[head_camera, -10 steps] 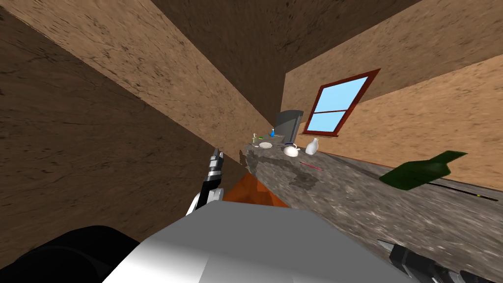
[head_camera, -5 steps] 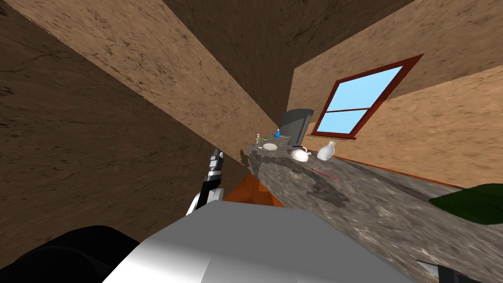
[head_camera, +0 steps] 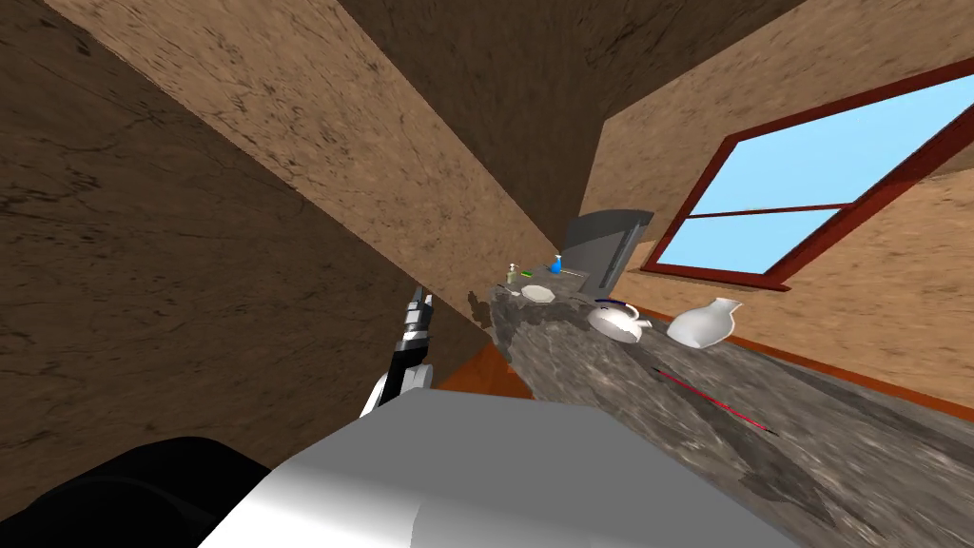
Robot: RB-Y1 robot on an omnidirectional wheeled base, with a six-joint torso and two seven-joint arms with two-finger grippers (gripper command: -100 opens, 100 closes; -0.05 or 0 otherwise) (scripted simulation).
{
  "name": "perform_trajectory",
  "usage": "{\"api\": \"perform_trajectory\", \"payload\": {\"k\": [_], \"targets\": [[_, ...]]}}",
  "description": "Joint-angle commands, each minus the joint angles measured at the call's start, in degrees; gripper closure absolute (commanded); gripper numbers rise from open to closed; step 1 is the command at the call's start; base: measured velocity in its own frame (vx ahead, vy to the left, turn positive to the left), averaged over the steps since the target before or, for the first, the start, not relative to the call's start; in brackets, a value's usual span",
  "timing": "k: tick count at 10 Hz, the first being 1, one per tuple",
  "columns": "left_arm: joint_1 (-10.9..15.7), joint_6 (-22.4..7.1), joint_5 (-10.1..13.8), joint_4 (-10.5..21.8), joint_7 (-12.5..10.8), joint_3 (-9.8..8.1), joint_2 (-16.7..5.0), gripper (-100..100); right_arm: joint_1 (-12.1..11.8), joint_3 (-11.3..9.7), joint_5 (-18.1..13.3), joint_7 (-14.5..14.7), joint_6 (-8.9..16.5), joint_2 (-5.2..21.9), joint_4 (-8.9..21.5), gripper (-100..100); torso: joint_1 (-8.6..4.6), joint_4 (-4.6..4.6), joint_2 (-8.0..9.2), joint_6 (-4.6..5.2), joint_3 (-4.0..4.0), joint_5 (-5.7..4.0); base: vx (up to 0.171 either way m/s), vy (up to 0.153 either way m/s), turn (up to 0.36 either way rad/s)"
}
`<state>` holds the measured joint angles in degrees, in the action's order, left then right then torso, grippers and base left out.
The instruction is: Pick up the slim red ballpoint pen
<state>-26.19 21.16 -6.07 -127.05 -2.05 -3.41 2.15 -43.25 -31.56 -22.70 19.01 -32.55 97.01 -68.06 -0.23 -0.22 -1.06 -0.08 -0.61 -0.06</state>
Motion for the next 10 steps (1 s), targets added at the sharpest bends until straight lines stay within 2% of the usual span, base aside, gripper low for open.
{"api": "perform_trajectory", "payload": {"k": [1, 4, 5, 6, 7, 10], "targets": [[0.0, 0.0, 0.0, 0.0, 0.0, 0.0, 0.0, 0, -0.5, -1.0, -0.1, 0.7, -0.5, 1.6, 0.8, -100, 0.0, 0.0, 0.0, 0.0, 0.0, 0.0, 0.25, -0.147, 0.267], [0.0, 0.0, 0.0, 0.0, 0.0, -0.01, 0.0, 0, -0.3, -3.0, -1.2, 1.4, -1.0, 2.4, 1.7, -100, -0.2, 0.05, 0.24, 0.04, 0.13, -0.07, 0.192, -0.16, 0.242], [0.0, 0.0, 0.0, 0.0, 0.0, 0.0, 0.0, 0, -0.1, -2.6, -1.2, 1.1, -0.8, 2.3, 1.5, -100, -0.11, 0.04, 0.18, 0.04, 0.1, -0.05, 0.097, -0.066, 0.054], [0.0, 0.0, 0.0, 0.0, 0.0, 0.0, 0.0, 0, 0.0, -2.7, -1.3, 1.0, -0.9, 2.3, 1.6, 0, 0.17, 0.1, 0.49, 0.1, 0.26, 0.0, 0.011, -0.009, -0.002], [0.0, 0.0, 0.0, 0.0, 0.0, 0.01, 0.0, 0, 0.2, -3.0, -1.6, 0.8, -0.2, 0.7, 2.1, -100, 0.4, 0.18, 0.82, 0.12, 0.46, 0.07, -0.019, -0.013, 0.126], [0.0, 0.0, 0.0, 0.0, 0.0, 0.01, 0.0, 0, 0.6, -3.7, -2.4, 0.4, 1.3, -3.0, 3.2, -100, 0.4, 0.27, 1.17, 0.14, 0.68, 0.07, -0.046, -0.027, 0.156]]}}
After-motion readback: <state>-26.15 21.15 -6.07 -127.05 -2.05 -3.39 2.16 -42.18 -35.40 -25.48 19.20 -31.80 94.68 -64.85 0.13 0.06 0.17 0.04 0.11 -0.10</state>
